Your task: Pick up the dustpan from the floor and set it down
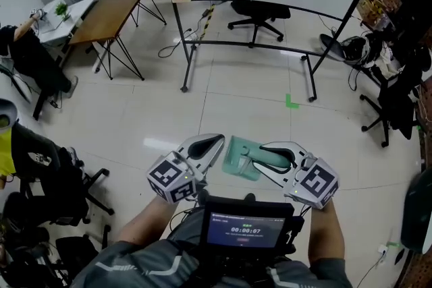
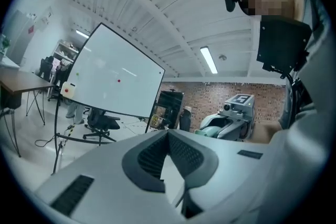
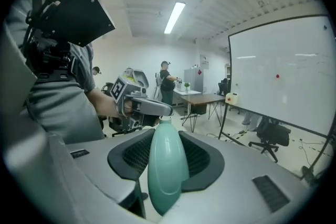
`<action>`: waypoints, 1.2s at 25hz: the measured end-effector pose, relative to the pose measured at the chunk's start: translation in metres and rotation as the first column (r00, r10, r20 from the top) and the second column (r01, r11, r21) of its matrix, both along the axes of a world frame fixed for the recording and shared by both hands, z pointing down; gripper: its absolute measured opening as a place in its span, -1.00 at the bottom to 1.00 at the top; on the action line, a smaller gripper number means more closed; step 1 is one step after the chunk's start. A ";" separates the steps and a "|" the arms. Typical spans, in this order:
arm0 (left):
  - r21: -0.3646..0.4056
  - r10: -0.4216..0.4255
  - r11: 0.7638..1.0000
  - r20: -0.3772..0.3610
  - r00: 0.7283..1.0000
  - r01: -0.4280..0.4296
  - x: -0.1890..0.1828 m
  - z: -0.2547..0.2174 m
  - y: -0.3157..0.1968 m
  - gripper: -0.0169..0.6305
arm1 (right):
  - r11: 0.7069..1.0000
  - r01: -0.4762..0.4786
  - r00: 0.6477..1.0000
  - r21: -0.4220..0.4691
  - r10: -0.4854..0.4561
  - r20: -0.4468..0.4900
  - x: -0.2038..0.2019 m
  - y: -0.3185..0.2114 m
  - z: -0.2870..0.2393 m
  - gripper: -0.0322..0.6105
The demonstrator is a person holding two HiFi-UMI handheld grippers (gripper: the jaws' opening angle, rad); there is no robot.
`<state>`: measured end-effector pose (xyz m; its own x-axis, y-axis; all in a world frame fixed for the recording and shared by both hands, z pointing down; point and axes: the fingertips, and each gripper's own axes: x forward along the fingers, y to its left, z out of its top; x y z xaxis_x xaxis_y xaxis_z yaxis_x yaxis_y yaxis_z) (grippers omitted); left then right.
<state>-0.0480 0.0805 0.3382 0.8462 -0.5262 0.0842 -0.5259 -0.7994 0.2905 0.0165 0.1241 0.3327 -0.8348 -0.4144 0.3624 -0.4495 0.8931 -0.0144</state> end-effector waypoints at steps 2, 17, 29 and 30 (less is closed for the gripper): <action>0.027 -0.008 1.000 -0.010 1.000 0.009 -0.003 -0.017 0.007 -0.90 | 1.000 -0.001 1.000 0.019 0.001 0.011 0.000 0.005 -0.013 -0.40; 0.055 0.036 0.998 0.034 0.999 -0.038 -0.011 -0.044 0.020 -0.91 | 0.998 -0.002 0.999 0.066 0.000 0.034 -0.007 0.007 -0.051 -0.40; 0.027 0.026 0.999 0.023 0.999 -0.027 -0.014 -0.040 0.015 -0.91 | 0.998 0.023 1.000 0.066 -0.023 0.004 -0.008 0.005 -0.048 -0.40; 0.020 0.029 0.999 0.012 1.000 -0.029 -0.015 -0.041 0.014 -0.90 | 0.998 0.020 1.000 0.065 -0.020 0.005 -0.009 0.004 -0.047 -0.40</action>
<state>-0.0630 0.0947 0.2976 0.8600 -0.5033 0.0839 -0.5059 -0.8197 0.2686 0.0079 0.1278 0.2859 -0.8450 -0.4201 0.3310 -0.4317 0.9011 0.0415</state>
